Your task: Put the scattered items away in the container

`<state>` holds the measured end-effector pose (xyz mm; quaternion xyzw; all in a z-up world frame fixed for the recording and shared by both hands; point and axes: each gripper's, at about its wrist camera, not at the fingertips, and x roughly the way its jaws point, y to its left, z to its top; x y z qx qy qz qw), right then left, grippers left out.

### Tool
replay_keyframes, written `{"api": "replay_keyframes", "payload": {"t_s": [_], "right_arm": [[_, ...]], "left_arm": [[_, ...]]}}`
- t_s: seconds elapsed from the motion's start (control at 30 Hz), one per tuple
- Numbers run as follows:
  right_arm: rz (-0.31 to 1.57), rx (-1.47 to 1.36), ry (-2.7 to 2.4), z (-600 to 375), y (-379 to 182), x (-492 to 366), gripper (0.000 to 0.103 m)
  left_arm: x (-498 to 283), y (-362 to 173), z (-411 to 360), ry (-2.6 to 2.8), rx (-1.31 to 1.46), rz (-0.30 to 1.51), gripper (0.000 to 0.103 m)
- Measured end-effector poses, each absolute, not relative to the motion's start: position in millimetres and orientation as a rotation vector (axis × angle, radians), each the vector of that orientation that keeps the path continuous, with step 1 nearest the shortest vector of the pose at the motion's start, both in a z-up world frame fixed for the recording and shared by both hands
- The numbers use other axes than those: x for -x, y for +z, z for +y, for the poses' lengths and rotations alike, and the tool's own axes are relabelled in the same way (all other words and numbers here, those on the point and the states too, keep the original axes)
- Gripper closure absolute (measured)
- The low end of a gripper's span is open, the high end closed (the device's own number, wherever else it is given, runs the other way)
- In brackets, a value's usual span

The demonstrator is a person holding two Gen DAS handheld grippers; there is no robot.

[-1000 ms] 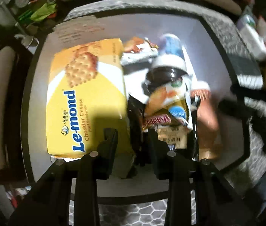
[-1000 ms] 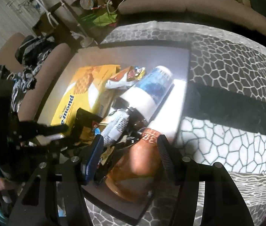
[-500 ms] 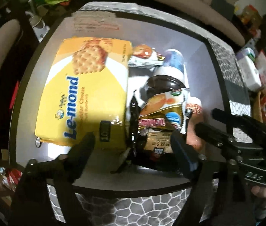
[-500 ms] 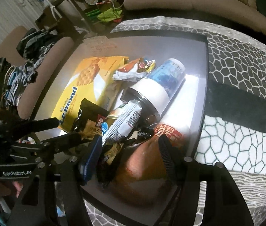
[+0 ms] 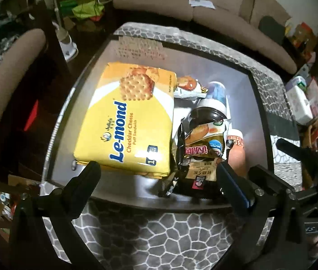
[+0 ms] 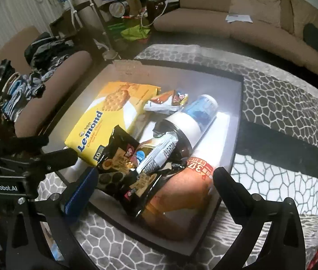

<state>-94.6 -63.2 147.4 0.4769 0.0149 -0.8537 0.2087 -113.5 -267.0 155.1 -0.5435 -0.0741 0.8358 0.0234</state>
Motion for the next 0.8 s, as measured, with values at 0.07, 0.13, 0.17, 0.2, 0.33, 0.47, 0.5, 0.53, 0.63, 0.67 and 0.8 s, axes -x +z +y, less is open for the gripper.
{"api": "replay_keyframes", "payload": {"t_s": [0.07, 0.13, 0.17, 0.2, 0.33, 0.47, 0.5, 0.53, 0.63, 0.67, 0.8], "right_arm": [[0.050, -1.321, -2.389, -62, 149, 88, 0.000], [0.043, -1.321, -2.396, -60, 150, 82, 0.000], [0.036, -1.320, -2.399, -57, 151, 78, 0.000], [0.036, -1.318, -2.404, -55, 152, 75, 0.000], [0.034, -1.311, -2.429, -44, 156, 62, 0.000], [0.000, -1.307, -2.455, -24, 160, 50, 0.000], [-0.007, -1.305, -2.464, -18, 161, 47, 0.000], [-0.012, -1.304, -2.473, -12, 162, 45, 0.000], [-0.019, -1.303, -2.511, 11, 162, 38, 0.000], [-0.019, -1.302, -2.529, 21, 162, 36, 0.000], [-0.069, -1.319, -2.591, 71, 158, 29, 0.000]], "left_arm": [[108, 159, -264, 2.603, 1.673, -0.200, 0.000], [102, 160, -262, 2.605, 1.670, -0.198, 0.000], [98, 161, -260, 2.602, 1.668, -0.208, 0.000], [95, 162, -259, 2.601, 1.666, -0.210, 0.000], [82, 165, -249, 2.597, 1.662, -0.195, 0.000], [70, 170, -234, 2.599, 1.645, -0.191, 0.000], [68, 171, -229, 2.598, 1.640, -0.185, 0.000], [66, 171, -222, 2.598, 1.636, -0.177, 0.000], [59, 171, -197, 2.599, 1.608, -0.144, 0.000], [57, 171, -187, 2.606, 1.596, -0.126, 0.000], [50, 168, -145, 2.598, 1.533, -0.119, 0.000]]}}
